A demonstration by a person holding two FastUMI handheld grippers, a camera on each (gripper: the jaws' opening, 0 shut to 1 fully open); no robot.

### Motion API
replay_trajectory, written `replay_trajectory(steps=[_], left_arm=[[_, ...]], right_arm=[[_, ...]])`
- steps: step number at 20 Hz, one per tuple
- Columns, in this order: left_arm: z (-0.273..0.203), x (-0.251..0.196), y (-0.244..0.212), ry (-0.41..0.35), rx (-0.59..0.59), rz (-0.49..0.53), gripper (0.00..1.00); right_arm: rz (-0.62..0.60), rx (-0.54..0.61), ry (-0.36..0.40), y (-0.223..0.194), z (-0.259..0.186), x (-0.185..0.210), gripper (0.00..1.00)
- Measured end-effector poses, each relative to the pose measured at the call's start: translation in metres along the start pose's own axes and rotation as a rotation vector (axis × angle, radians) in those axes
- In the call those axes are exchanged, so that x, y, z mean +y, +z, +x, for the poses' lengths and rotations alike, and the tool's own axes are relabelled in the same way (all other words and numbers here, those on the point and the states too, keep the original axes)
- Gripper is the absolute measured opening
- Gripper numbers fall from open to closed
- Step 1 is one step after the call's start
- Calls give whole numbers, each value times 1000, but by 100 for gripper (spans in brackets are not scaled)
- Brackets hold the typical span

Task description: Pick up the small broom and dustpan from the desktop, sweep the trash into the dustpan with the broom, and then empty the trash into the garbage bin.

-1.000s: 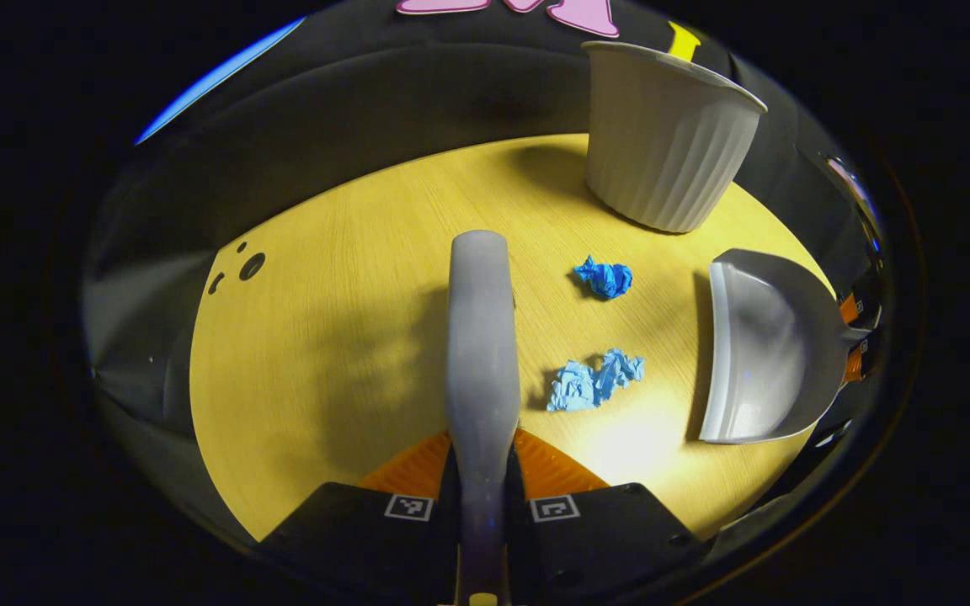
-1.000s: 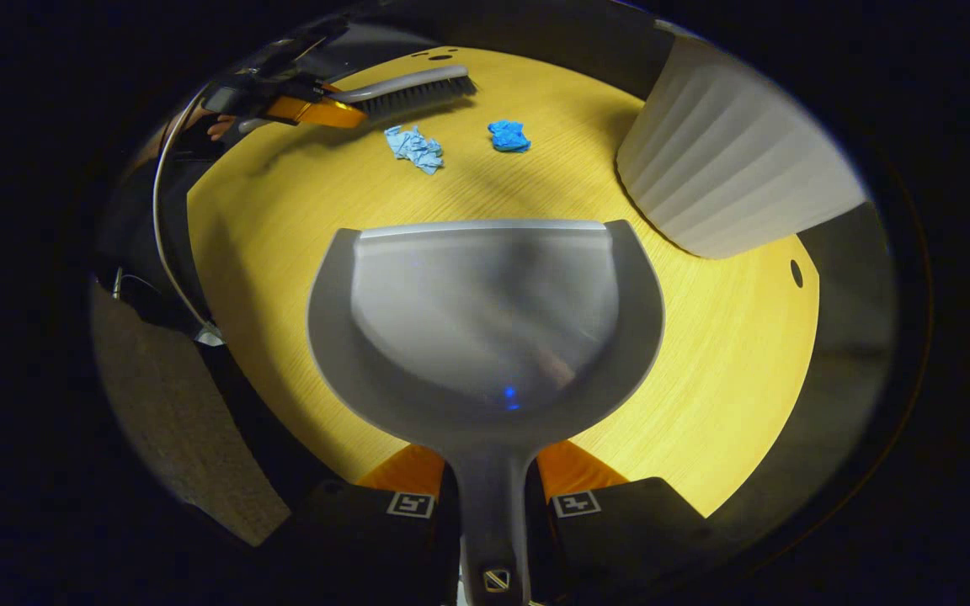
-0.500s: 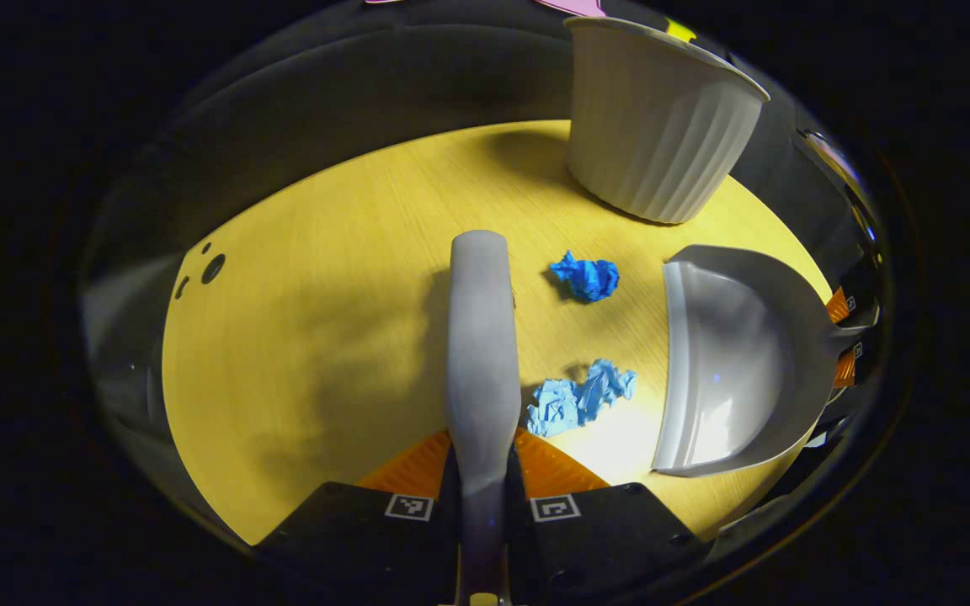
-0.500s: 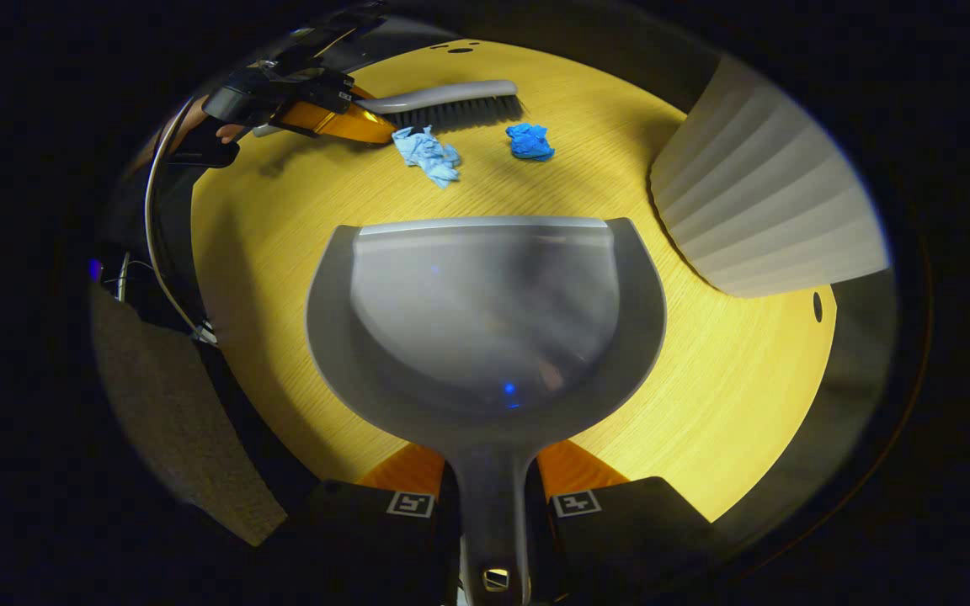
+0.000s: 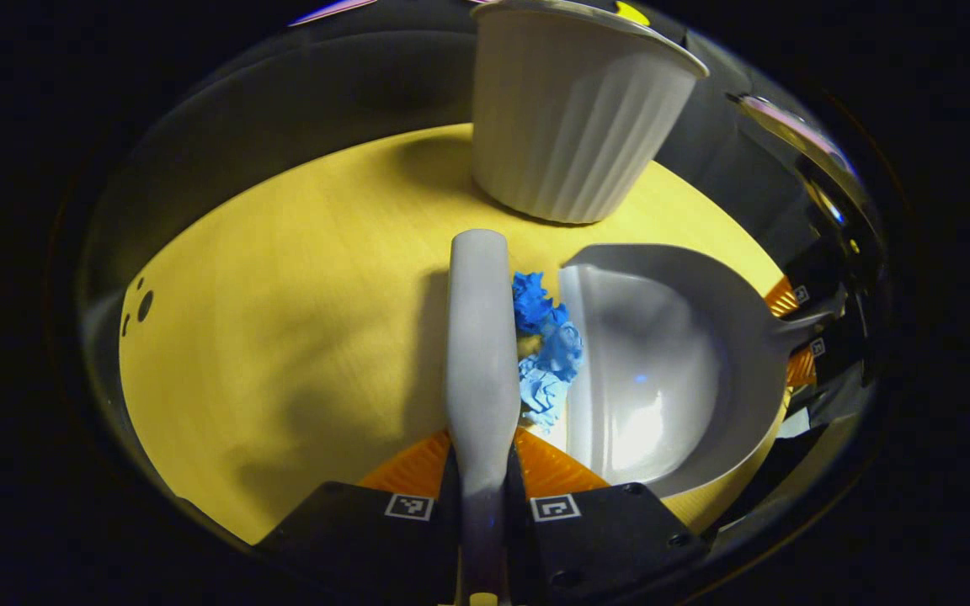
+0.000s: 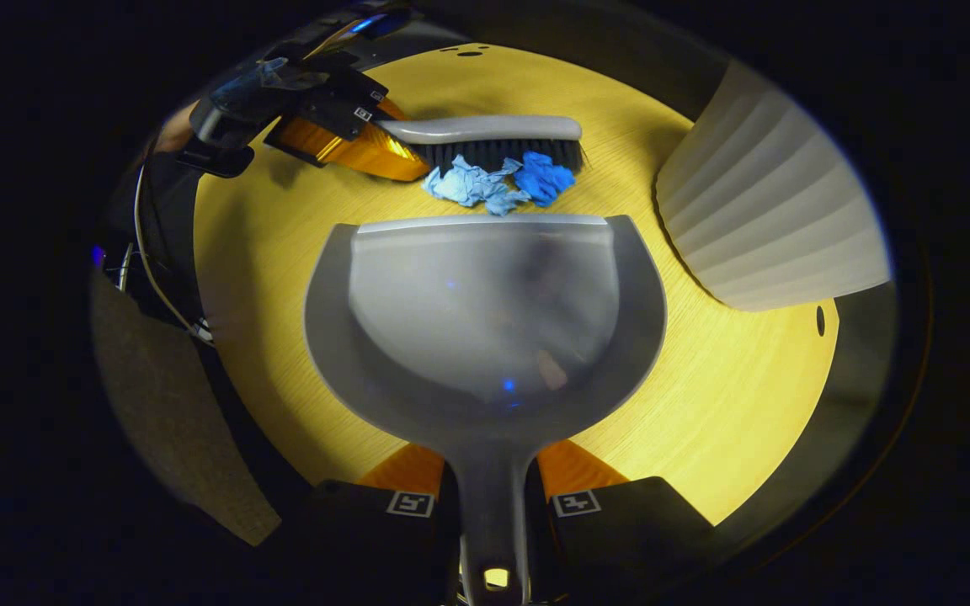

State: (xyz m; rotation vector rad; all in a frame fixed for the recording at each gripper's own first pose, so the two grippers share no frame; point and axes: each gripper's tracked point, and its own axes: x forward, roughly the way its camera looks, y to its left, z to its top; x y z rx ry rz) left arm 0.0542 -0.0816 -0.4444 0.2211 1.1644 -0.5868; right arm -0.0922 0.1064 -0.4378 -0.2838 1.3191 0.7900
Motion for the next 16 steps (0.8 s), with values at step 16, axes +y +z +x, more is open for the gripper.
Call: replay_trajectory(steps=[16], left_arm=[[-51,24,68,53,-141,-59,31]], right_arm=[[279,-207,-96,-62,-23,6,36]])
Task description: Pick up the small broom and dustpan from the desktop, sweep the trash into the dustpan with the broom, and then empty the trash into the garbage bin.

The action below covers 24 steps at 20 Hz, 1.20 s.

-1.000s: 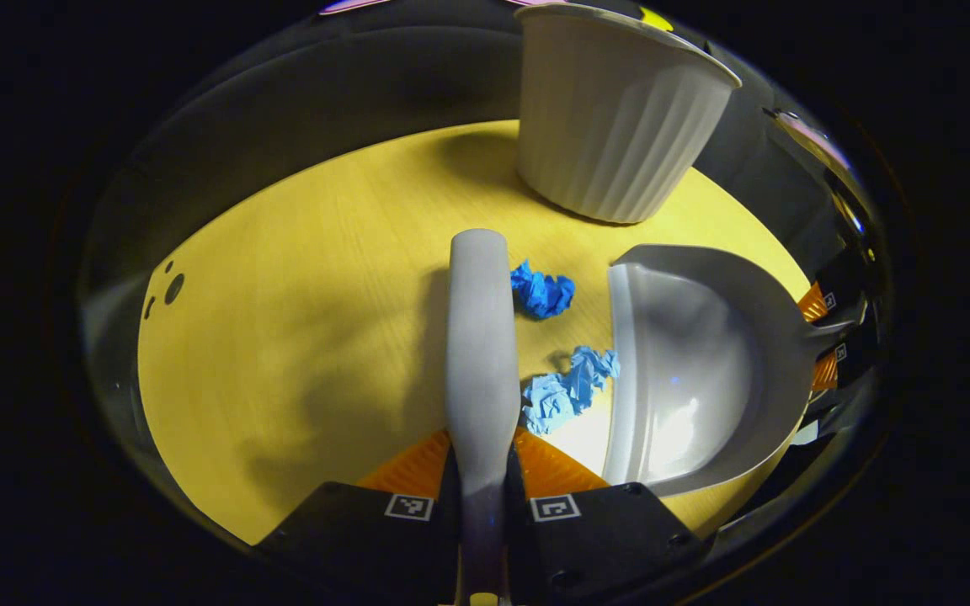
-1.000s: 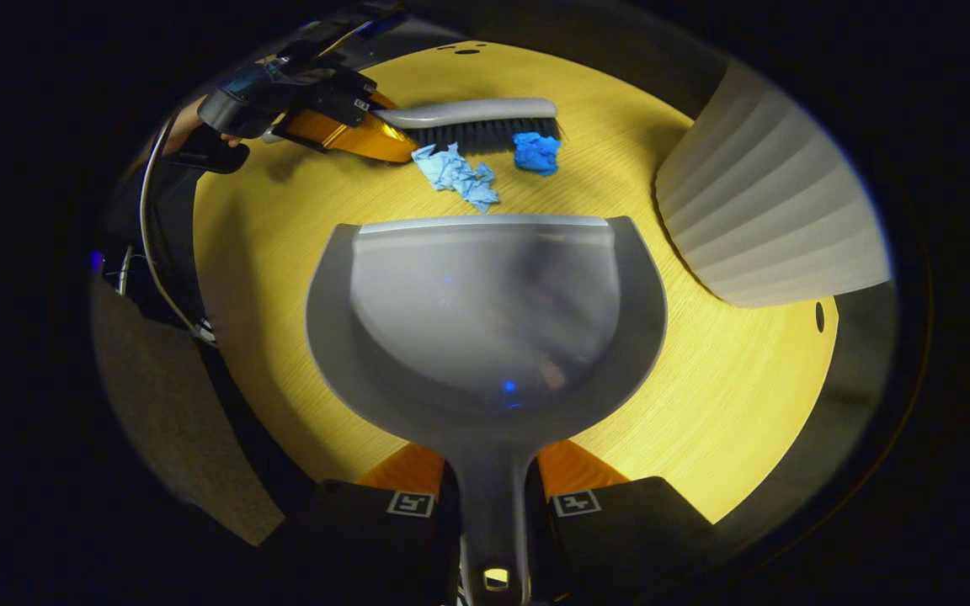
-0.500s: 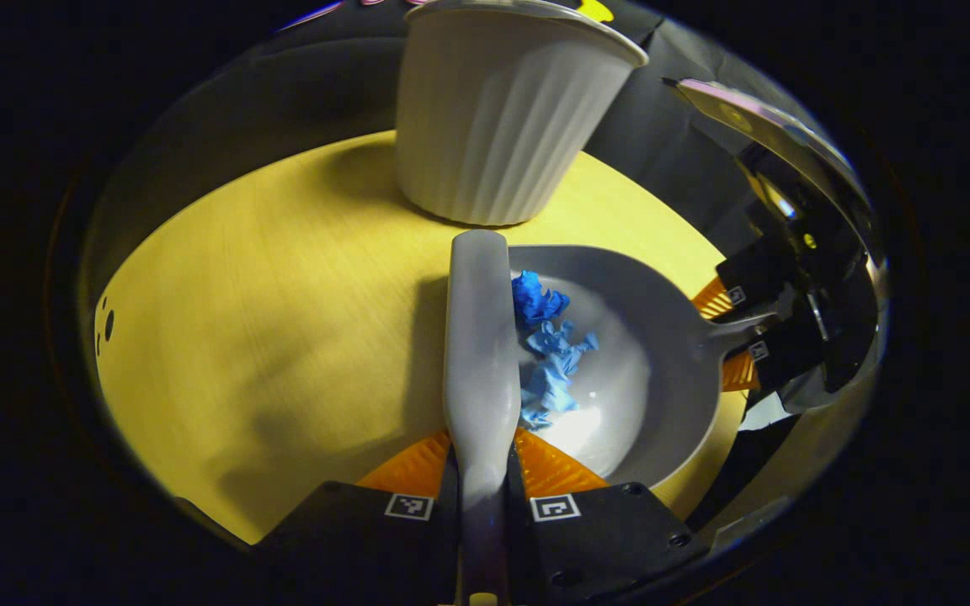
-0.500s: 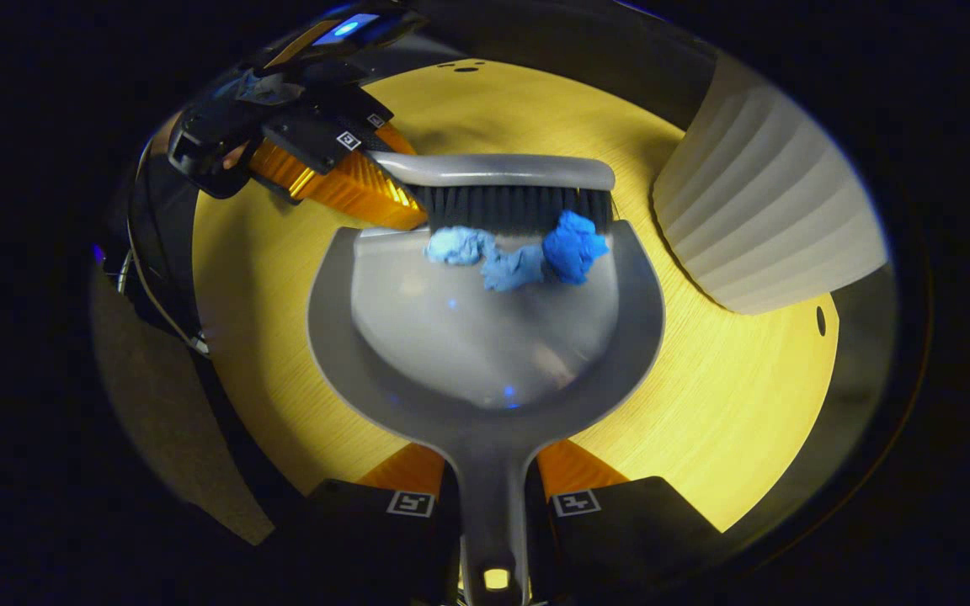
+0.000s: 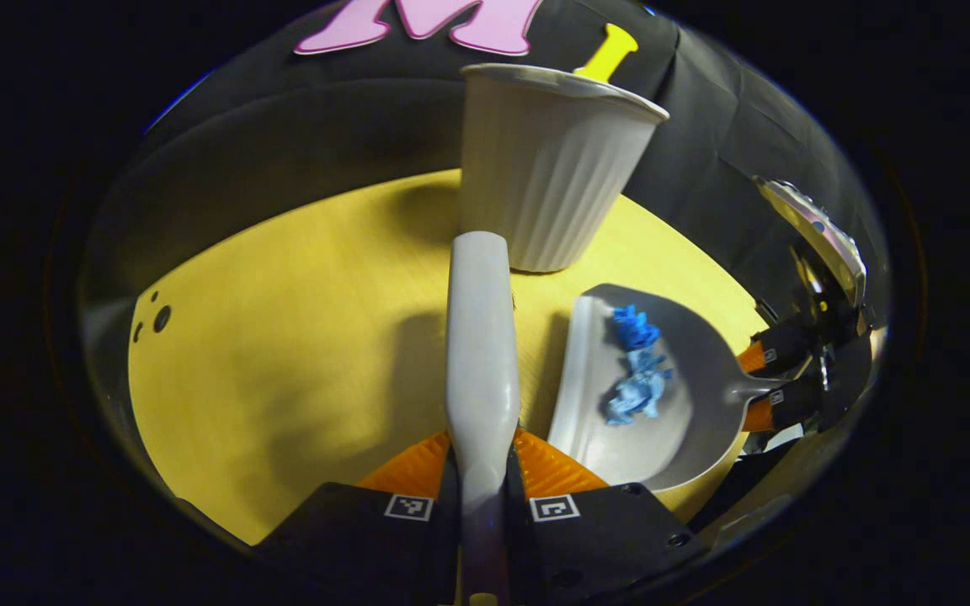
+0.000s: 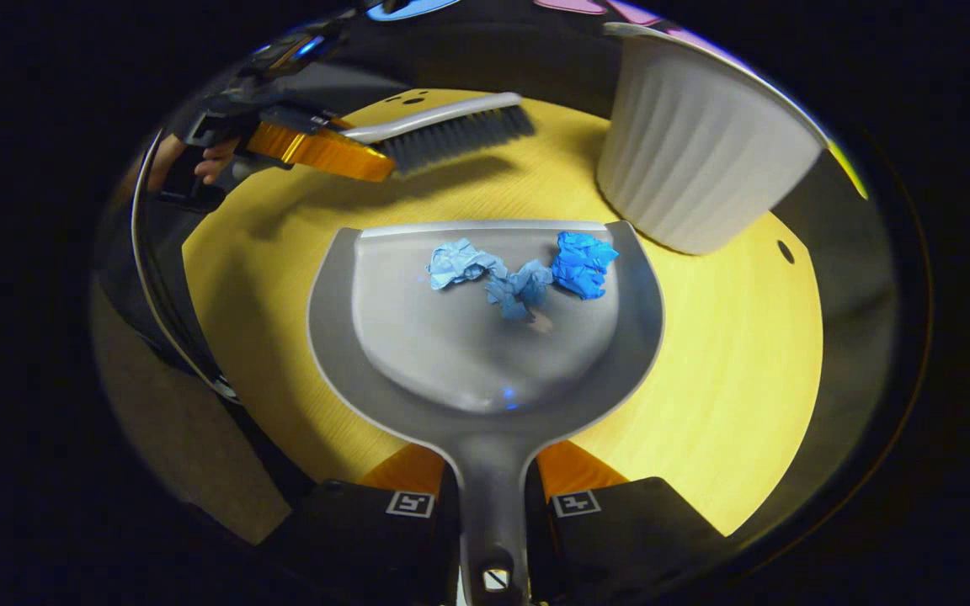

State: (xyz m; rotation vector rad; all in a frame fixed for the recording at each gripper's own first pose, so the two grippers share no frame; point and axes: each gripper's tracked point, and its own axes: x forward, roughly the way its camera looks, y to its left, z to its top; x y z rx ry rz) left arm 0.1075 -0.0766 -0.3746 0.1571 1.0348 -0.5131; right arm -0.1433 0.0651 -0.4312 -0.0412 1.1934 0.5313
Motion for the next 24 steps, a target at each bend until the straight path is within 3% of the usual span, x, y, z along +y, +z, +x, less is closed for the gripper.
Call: replay_trajectory(steps=[8,12,17,21,24], left_arm=[[-26,33,-32,31,-14,-98,27],[-29,38,-43,8,-19,-107,31],[-34,42,-58,-22,-22,-113,28],[-37,44,-66,-23,-15,-95,28],[-35,43,-69,-26,-15,-92,28]], right_arm=[[202,-52,-171,8,-96,-87,36],[303,-58,-243,27,-141,-121,36],[421,-72,-296,58,-185,-152,36],[444,-66,-324,82,-216,-201,36],[386,-5,-378,103,-223,-241,36]])
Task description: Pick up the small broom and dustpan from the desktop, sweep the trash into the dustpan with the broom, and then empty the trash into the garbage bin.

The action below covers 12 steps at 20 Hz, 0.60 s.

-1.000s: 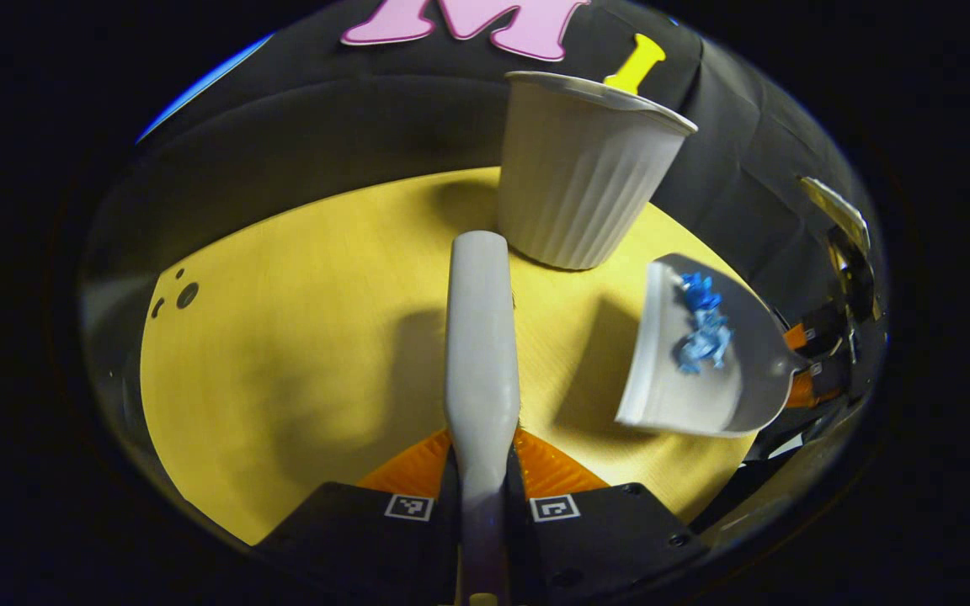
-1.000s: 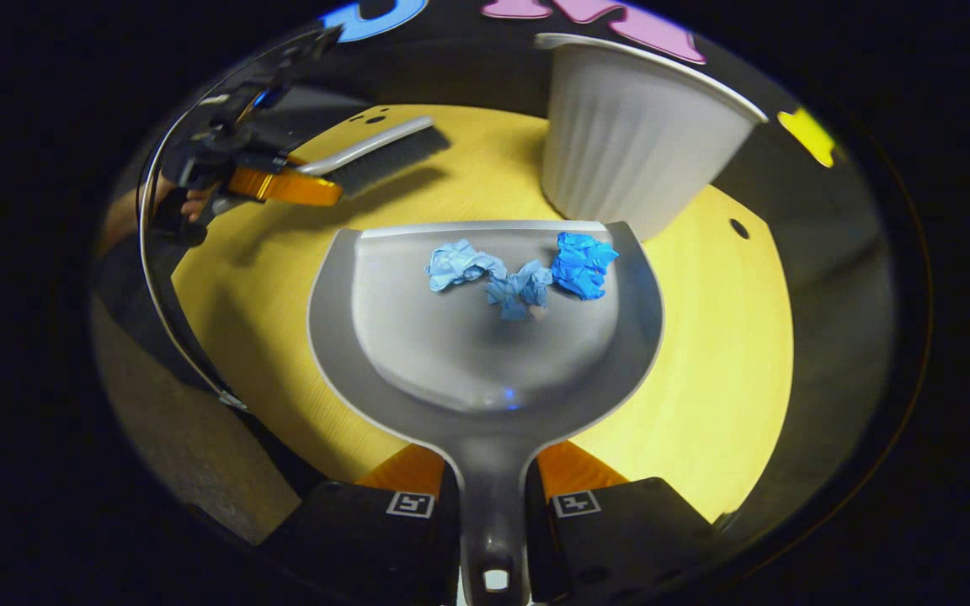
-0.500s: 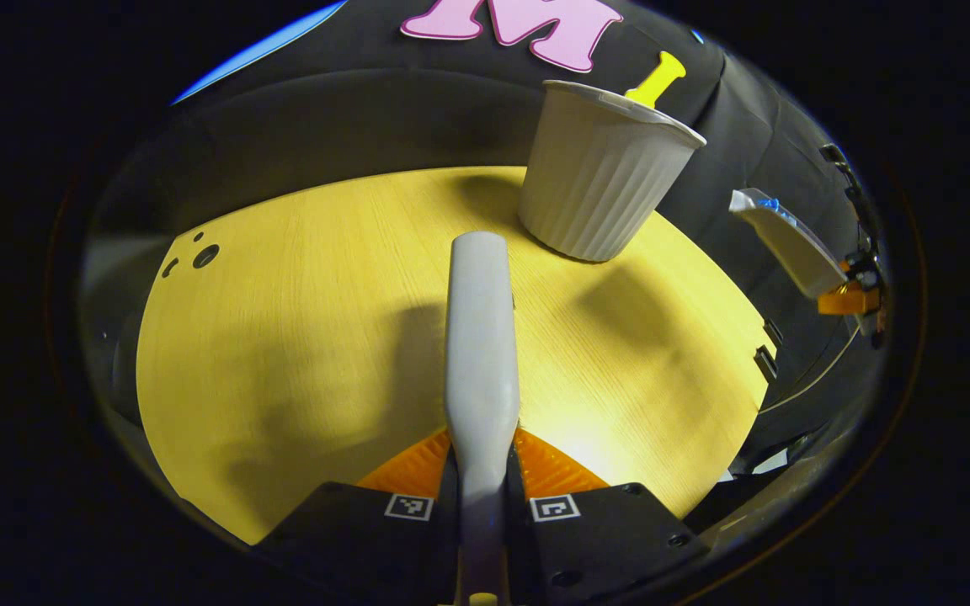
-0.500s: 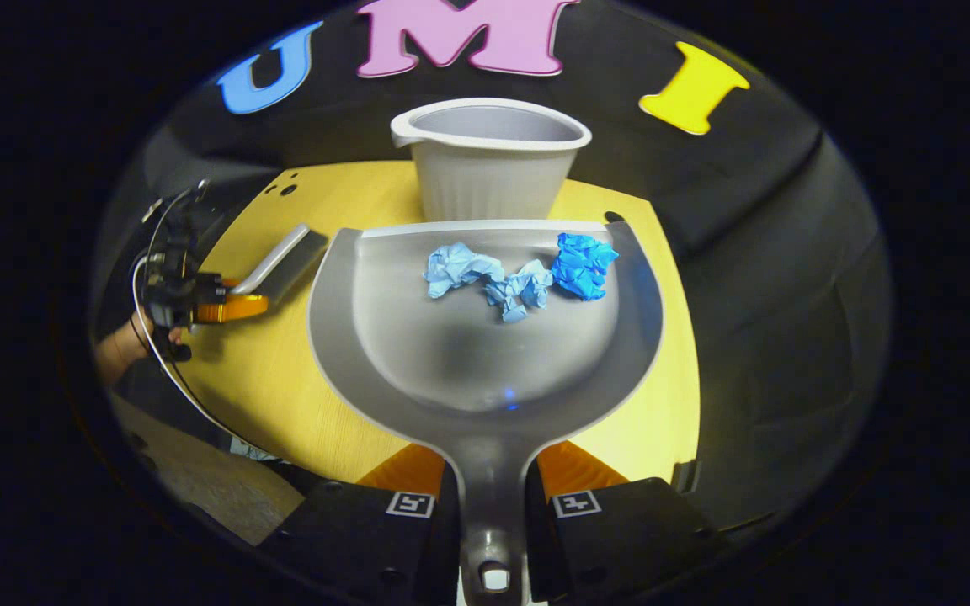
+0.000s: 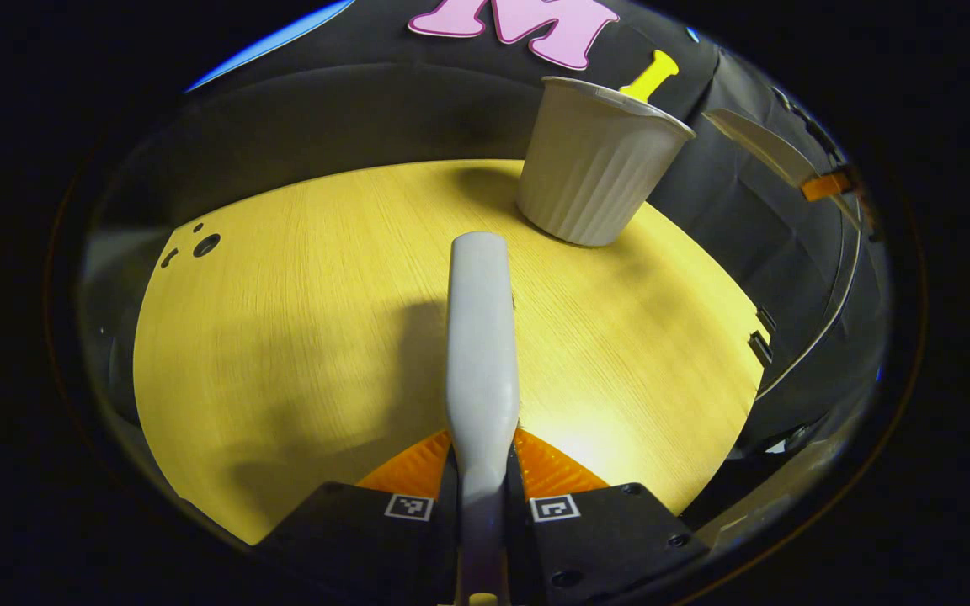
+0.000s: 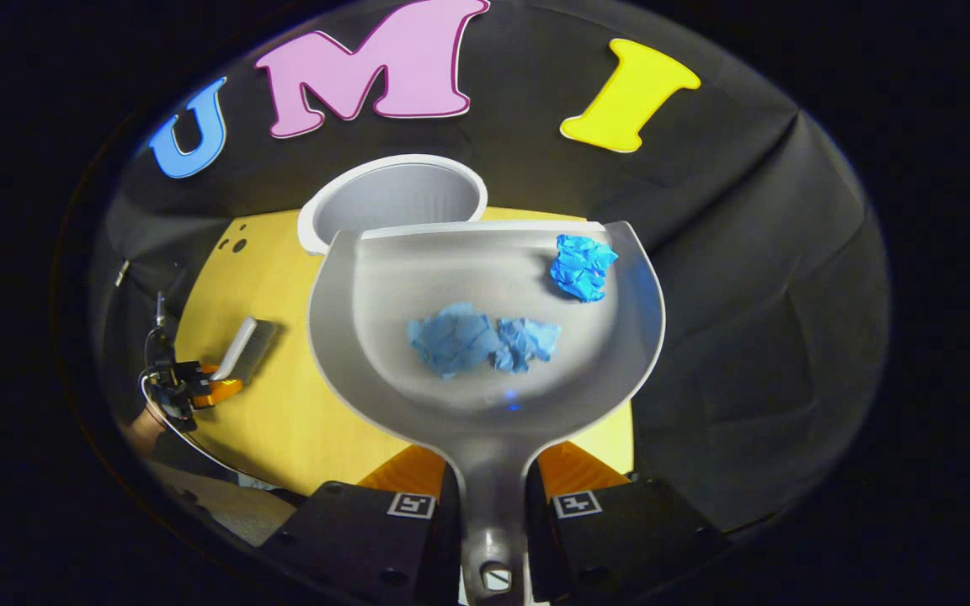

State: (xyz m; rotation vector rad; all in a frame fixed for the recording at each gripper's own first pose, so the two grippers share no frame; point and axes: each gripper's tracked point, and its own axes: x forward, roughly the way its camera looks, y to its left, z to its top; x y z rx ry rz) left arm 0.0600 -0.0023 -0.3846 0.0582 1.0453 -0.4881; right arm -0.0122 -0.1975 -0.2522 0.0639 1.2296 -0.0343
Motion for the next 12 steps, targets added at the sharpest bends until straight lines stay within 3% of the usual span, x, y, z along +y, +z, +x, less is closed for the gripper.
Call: replay_trajectory(steps=[8,10,12], left_arm=[[2,2,-5,-3,0,18,28],[2,6,-6,3,-3,4,31],[1,10,-9,9,-2,-12,28]], right_arm=[[-214,91,-96,86,20,-17,36],[-300,102,-153,105,26,-18,36],[-374,106,-207,122,34,-16,36]])
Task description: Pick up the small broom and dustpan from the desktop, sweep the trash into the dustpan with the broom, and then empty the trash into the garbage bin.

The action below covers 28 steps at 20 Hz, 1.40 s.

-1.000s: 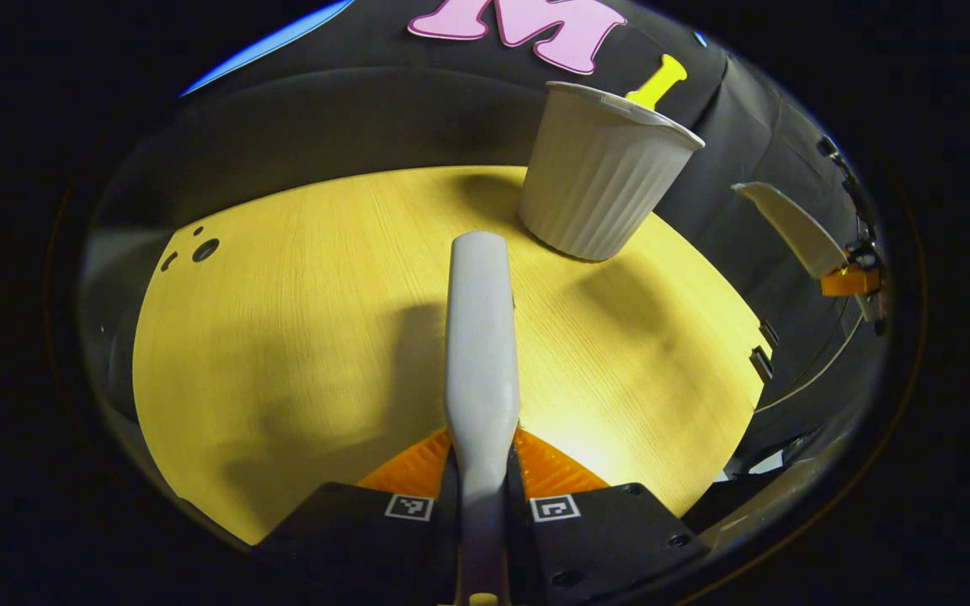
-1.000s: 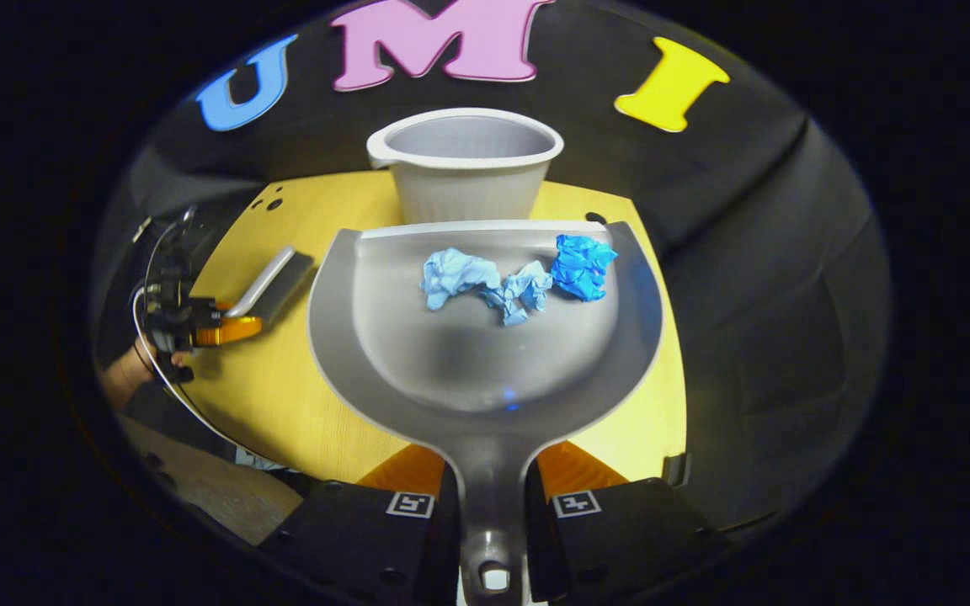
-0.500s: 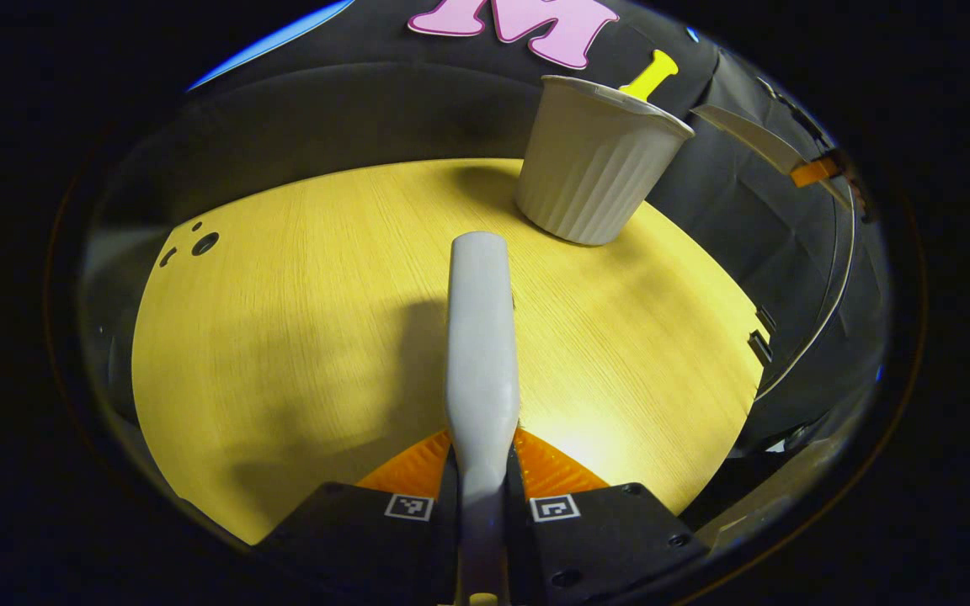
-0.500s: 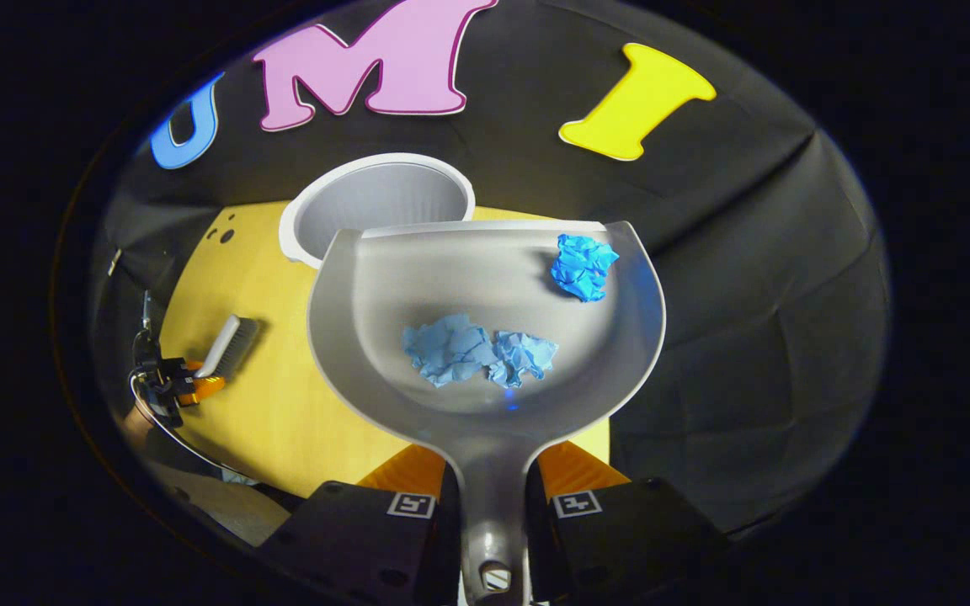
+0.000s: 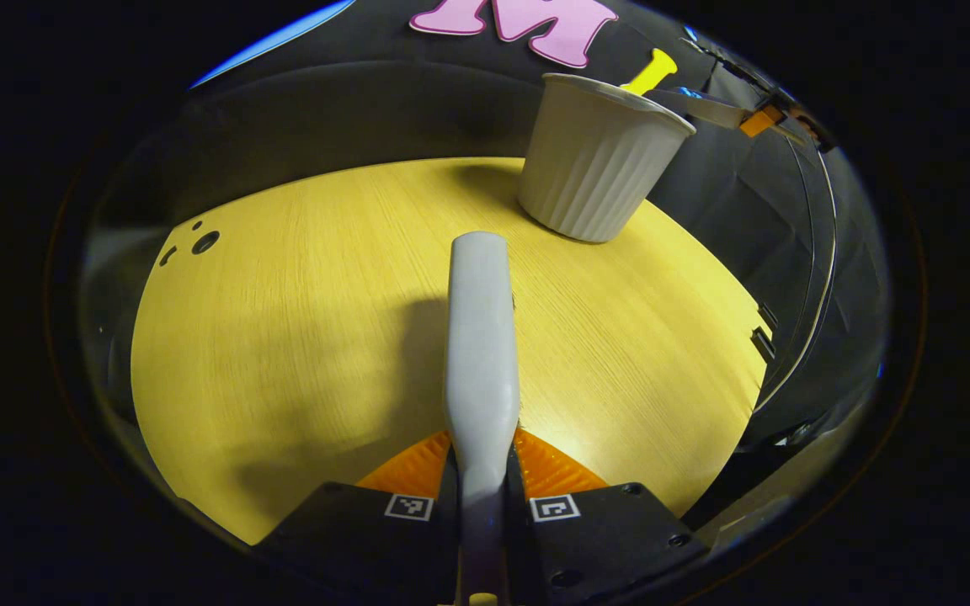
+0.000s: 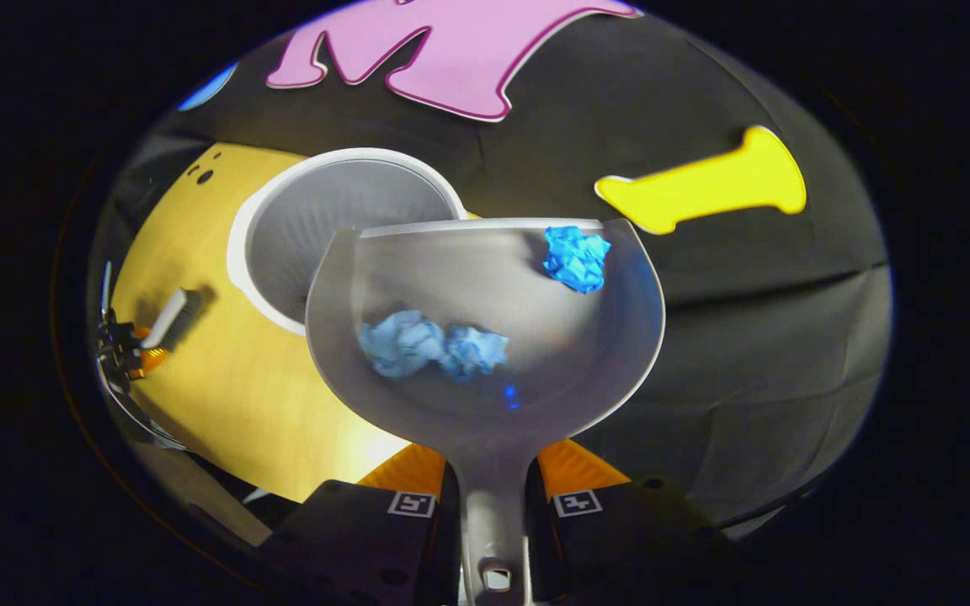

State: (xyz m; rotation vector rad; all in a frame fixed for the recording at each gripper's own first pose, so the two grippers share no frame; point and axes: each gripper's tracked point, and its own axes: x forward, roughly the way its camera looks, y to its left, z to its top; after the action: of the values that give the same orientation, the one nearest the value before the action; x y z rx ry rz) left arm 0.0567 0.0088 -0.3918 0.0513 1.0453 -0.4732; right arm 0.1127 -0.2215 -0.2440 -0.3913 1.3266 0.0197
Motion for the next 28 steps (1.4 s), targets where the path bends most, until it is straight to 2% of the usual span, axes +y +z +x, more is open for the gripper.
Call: replay_trajectory(steps=[3,6,8,9,10,12,16,17,18,19,20,22,23,28], left_arm=[[-3,6,-5,9,-1,-24,28],[-7,10,-9,22,1,-40,27],[-9,13,-12,26,2,-44,27],[-10,13,-15,28,3,-45,24],[-10,14,-16,29,5,-47,28],[-10,14,-20,32,9,-49,28],[-11,13,-25,39,13,-40,27],[-11,13,-26,41,13,-41,24],[-12,13,-27,41,13,-45,27],[-11,12,-28,42,12,-52,28],[-11,11,-29,41,12,-58,24],[-14,10,-30,42,9,-65,31],[-14,10,-31,42,9,-65,27],[-16,12,-31,55,13,-54,27]], right_arm=[[-85,17,-35,13,7,6,36],[-232,38,-119,24,8,4,36],[-284,41,-139,26,4,7,36],[-310,42,-151,25,1,7,36],[-339,44,-169,26,-1,4,36],[-416,52,-206,30,3,3,36],[-536,60,-203,43,2,15,36],[-568,65,-201,46,3,19,36],[-591,68,-206,49,3,20,36],[-602,75,-207,50,3,23,36],[-605,77,-207,50,3,25,36],[-615,78,-207,52,6,25,36],[-618,77,-206,52,5,25,36],[-583,53,-200,51,3,20,36]])
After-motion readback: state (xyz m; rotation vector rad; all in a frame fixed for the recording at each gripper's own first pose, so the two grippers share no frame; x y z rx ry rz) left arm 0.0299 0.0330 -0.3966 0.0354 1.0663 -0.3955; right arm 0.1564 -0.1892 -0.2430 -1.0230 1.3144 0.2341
